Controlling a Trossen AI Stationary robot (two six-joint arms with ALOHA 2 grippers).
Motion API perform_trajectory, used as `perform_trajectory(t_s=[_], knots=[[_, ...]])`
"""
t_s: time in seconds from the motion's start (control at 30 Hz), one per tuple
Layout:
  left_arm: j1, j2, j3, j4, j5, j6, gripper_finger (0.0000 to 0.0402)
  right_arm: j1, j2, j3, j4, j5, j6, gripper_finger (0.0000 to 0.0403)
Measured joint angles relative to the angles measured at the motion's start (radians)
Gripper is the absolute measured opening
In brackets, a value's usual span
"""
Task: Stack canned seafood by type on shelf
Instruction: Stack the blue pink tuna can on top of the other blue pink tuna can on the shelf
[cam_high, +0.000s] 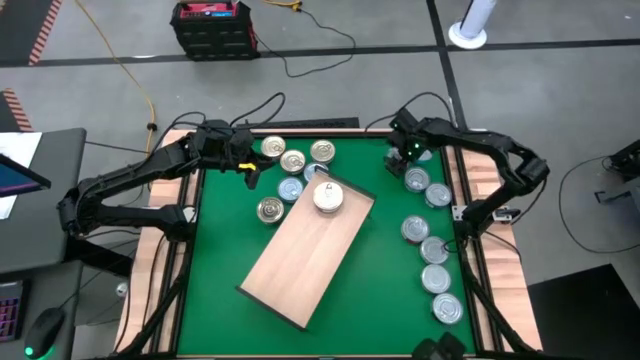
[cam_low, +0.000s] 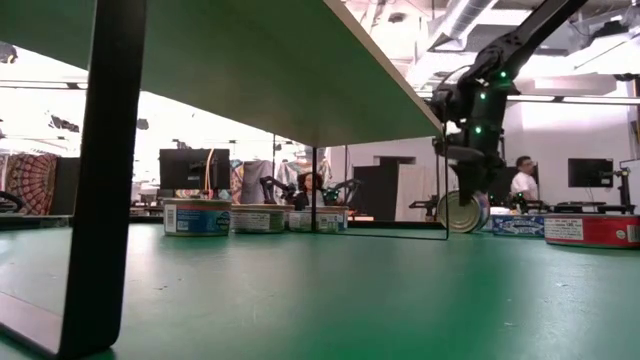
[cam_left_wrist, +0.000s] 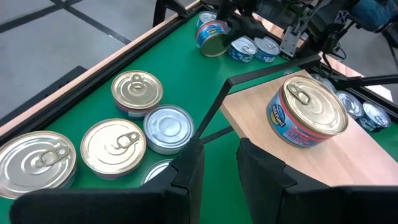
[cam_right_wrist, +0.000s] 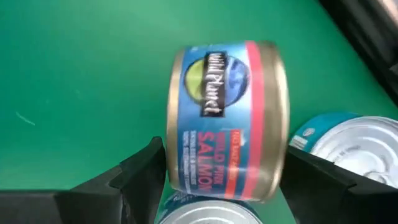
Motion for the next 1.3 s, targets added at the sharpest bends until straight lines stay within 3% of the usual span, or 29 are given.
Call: perform_trajectory(t_s=[0.17, 0.4, 0.63, 0.87, 1.17, 1.3], knots=[[0.0, 0.0, 0.0, 0.0, 0.0, -0.01, 0.0091, 0.02, 0.0, -0.036, 0.068, -0.002, -0.061, 0.0298], [0.0, 0.0, 0.0, 0.0, 0.0, -0.021, 0.0091, 0.088, -0.022, -0.036, 0.077, 0.0, -0.168, 0.0207], [0.0, 0.0, 0.0, 0.0, -0.001, -0.025, 0.0091, 0.171, -0.08, 0.0, -0.002, 0.021, -0.182, 0.0208], [0.0, 0.0, 0.0, 0.074, 0.031, -0.17, 0.0091, 0.38, -0.231, 0.207, -0.169, 0.197, -0.181, 0.0212], [0.0, 0.0, 0.0, 0.268, 0.072, -0.364, 0.0091, 0.709, -0.312, 0.292, -0.001, 0.218, -0.385, 0.021], [-0.01, 0.0, 0.0, 0.319, 0.075, -0.43, 0.0091, 0.845, -0.276, 0.292, 0.152, 0.315, -0.417, 0.0213]])
